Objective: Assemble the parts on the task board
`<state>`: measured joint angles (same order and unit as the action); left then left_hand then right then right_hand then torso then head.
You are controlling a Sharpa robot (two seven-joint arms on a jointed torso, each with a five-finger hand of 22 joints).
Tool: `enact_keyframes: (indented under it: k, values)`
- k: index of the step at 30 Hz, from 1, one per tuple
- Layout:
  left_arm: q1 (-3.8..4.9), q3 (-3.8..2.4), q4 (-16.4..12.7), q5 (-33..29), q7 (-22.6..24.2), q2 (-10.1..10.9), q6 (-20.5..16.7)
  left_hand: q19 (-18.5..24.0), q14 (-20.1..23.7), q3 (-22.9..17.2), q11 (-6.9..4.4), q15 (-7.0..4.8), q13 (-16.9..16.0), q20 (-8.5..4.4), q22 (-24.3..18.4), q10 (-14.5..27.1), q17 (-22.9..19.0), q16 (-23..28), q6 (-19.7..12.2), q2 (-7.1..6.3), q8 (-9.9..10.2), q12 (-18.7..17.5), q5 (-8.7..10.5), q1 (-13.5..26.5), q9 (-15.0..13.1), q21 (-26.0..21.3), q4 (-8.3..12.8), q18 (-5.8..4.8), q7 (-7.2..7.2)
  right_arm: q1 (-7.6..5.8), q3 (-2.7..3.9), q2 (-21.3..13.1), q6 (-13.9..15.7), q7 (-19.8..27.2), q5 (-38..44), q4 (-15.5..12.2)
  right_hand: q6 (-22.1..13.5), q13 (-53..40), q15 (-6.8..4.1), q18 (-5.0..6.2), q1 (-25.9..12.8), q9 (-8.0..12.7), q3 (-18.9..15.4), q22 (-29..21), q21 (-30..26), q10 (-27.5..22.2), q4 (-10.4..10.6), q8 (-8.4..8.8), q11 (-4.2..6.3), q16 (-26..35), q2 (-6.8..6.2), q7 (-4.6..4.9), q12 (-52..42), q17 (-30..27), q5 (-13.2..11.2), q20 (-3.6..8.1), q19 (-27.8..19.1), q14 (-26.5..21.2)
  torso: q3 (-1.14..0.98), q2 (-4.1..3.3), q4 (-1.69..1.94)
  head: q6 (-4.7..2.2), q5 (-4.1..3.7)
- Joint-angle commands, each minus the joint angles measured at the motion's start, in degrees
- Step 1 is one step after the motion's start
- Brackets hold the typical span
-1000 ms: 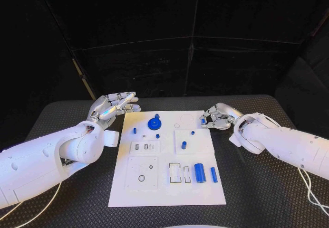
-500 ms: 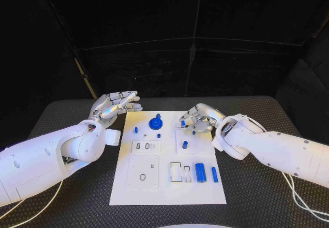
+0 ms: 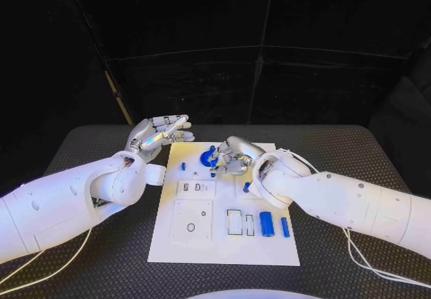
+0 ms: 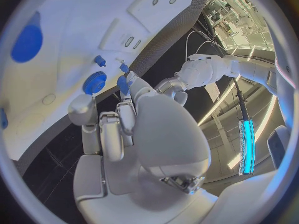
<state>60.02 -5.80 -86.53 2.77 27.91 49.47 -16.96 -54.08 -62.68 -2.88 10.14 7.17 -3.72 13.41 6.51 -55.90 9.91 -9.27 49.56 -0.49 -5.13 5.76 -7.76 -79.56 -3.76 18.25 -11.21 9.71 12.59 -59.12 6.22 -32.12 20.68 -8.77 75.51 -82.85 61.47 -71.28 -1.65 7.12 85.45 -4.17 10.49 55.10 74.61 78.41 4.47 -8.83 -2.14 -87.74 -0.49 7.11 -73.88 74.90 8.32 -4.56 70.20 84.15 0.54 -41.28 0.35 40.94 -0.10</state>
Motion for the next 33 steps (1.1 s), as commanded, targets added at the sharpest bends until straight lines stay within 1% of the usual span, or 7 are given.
enact_keyframes:
  k: [1, 4, 8, 12, 21, 26, 33]
  values:
    - [0.11, -0.06, 0.0, 0.18, 0.1, -0.13, 0.72, -0.52, -0.29, -0.04, 0.28, 0.13, 0.04, -0.04, -0.08, -0.2, 0.1, 0.23, 0.32, 0.09, 0.32, -0.29, 0.26, -0.71, -0.01, -0.22, 0.36, 0.78, 0.84, -0.1, -0.16, 0.53, -2.22, -2.41, 2.59, 0.42, 1.05, 1.11, -0.41, -0.4, 0.35, -0.02, 0.3, -0.05, -0.16, 0.13, 0.03, -0.26, 0.34, -0.17, 0.82, -0.51, 0.21, 8.66, -0.27, 0.21, -0.15, 4.53, -0.04, -0.05, -0.02, 0.12, 0.26]
    - [0.11, -0.06, 0.01, 0.18, 0.1, -0.14, 0.72, -0.54, -0.3, -0.07, 0.27, 0.12, 0.04, -0.05, -0.09, -0.24, 0.12, 0.27, 0.34, 0.12, 0.35, -0.31, 0.26, -0.78, -0.02, -0.23, 0.42, 0.78, 0.82, -0.1, -0.27, 0.64, -2.37, -2.48, 2.66, 0.45, 1.0, 1.26, -0.4, -0.4, 0.21, 0.0, 0.34, -0.08, -0.2, 0.02, -0.06, -0.22, 0.31, -0.15, 0.71, -0.47, 0.38, 8.63, -0.38, 0.22, -0.19, 4.52, -0.1, -0.04, -0.1, 0.48, 0.65]
    - [0.11, -0.06, 0.1, 0.18, 0.02, -0.37, 0.78, -0.54, -0.3, -0.07, 0.27, 0.12, 0.04, -0.05, -0.09, -0.24, 0.12, 0.27, 0.34, 0.12, 0.35, -0.31, 0.26, -0.78, -0.02, -0.23, 0.42, 0.78, 0.82, -0.09, -1.8, 2.36, -4.6, -3.2, 3.85, 0.9, 0.94, 1.34, -0.38, -0.39, 0.03, 0.03, 0.36, -0.19, -0.27, -0.05, -0.09, -0.17, 0.28, -0.13, 0.61, -0.43, 0.48, 8.59, -0.48, 0.21, -0.26, 4.51, -0.14, -0.09, -0.06, 0.67, 0.86]
    - [0.12, -0.06, 0.17, 0.18, -0.05, -0.51, 0.82, -0.54, -0.3, -0.07, 0.27, 0.12, 0.04, -0.05, -0.09, -0.24, 0.12, 0.27, 0.34, 0.12, 0.35, -0.31, 0.26, -0.78, -0.02, -0.23, 0.42, 0.78, 0.82, -0.08, -2.61, 3.46, -5.6, -3.36, 4.79, 1.12, 0.88, 1.45, -0.36, -0.38, -0.17, 0.06, 0.37, -0.24, -0.31, -0.13, -0.12, -0.12, 0.25, -0.11, 0.51, -0.39, 0.6, 8.54, -0.56, 0.2, -0.31, 4.5, -0.19, -0.11, -0.11, 0.8, 1.08]
    - [0.12, -0.06, 0.28, 0.18, -0.14, -0.72, 0.89, -0.55, -0.31, -0.09, 0.26, 0.12, 0.03, -0.05, -0.11, -0.27, 0.13, 0.31, 0.36, 0.15, 0.37, -0.33, 0.25, -0.85, -0.02, -0.24, 0.49, 0.78, 0.8, -0.04, -3.4, 4.87, -6.34, -3.32, 6.03, 1.46, 0.81, 1.63, -0.34, -0.37, -0.36, 0.09, 0.38, -0.32, -0.36, -0.25, -0.14, -0.06, 0.22, -0.1, 0.41, -0.36, 0.79, 8.53, -0.61, 0.19, -0.36, 4.49, -0.15, -0.04, -0.11, 1.27, 1.25]
    - [0.12, -0.06, 0.33, 0.18, -0.19, -0.77, 0.92, -0.55, -0.31, -0.09, 0.26, 0.12, 0.03, -0.05, -0.11, -0.27, 0.13, 0.31, 0.36, 0.15, 0.37, -0.33, 0.25, -0.85, -0.02, -0.24, 0.49, 0.78, 0.8, -0.02, -4.28, 5.27, -6.48, -3.21, 6.63, 1.42, 0.81, 1.63, -0.34, -0.37, -0.36, 0.09, 0.38, -0.32, -0.36, -0.25, -0.14, -0.06, 0.22, -0.1, 0.41, -0.36, 0.79, 8.53, -0.61, 0.19, -0.36, 4.49, -0.14, -0.04, -0.08, 1.49, 1.36]
    - [0.12, -0.06, 0.36, 0.18, -0.26, -0.71, 0.96, -0.55, -0.31, -0.09, 0.26, 0.12, 0.03, -0.05, -0.11, -0.27, 0.13, 0.31, 0.36, 0.15, 0.37, -0.33, 0.25, -0.85, -0.02, -0.24, 0.49, 0.78, 0.8, -0.02, -4.61, 5.49, -7.05, -3.72, 7.5, 1.93, 0.79, 1.58, -0.32, -0.38, -0.5, 0.1, 0.38, -0.29, -0.36, -0.22, -0.15, -0.03, 0.2, -0.1, 0.35, -0.35, 0.76, 8.55, -0.64, 0.18, -0.35, 4.49, -0.12, -0.05, -0.1, 1.71, 1.42]
